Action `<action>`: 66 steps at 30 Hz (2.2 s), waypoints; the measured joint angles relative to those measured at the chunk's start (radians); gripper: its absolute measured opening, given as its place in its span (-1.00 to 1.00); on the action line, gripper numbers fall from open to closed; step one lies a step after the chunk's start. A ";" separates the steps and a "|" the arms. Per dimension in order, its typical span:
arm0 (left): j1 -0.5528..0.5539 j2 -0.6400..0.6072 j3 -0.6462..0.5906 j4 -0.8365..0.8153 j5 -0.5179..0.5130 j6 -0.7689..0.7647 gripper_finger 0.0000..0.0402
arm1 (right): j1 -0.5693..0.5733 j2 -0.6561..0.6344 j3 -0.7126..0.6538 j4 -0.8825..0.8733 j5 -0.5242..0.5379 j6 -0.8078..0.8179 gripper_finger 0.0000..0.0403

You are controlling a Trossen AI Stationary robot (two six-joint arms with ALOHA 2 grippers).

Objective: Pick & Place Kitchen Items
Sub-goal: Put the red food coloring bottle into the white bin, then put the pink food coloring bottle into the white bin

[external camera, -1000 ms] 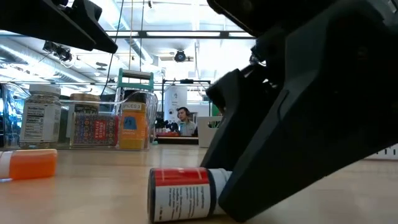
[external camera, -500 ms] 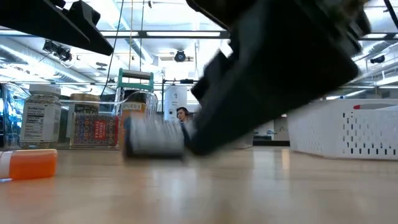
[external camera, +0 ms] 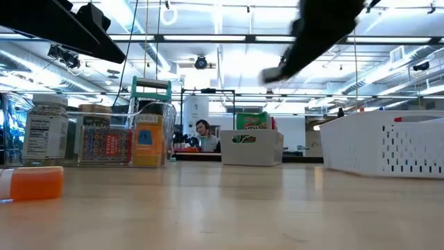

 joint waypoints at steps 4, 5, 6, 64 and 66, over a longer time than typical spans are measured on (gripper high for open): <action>0.000 0.000 0.000 0.000 0.024 0.018 0.13 | 0.015 -0.137 0.000 -0.260 0.137 0.172 -0.65; 0.000 0.000 0.000 0.001 0.024 0.018 0.13 | 0.019 -0.166 0.000 -0.322 0.166 0.230 -0.63; 0.000 0.000 0.000 0.000 0.024 0.015 0.13 | 0.021 -0.192 -0.006 -0.375 0.189 0.287 -0.61; 0.000 0.001 0.000 0.000 0.212 -0.234 0.13 | -0.012 -0.146 -0.396 1.037 0.021 -0.304 0.05; 0.000 0.009 0.000 0.002 0.222 -0.288 0.13 | -0.017 -0.105 -0.396 1.073 -0.042 -0.307 0.08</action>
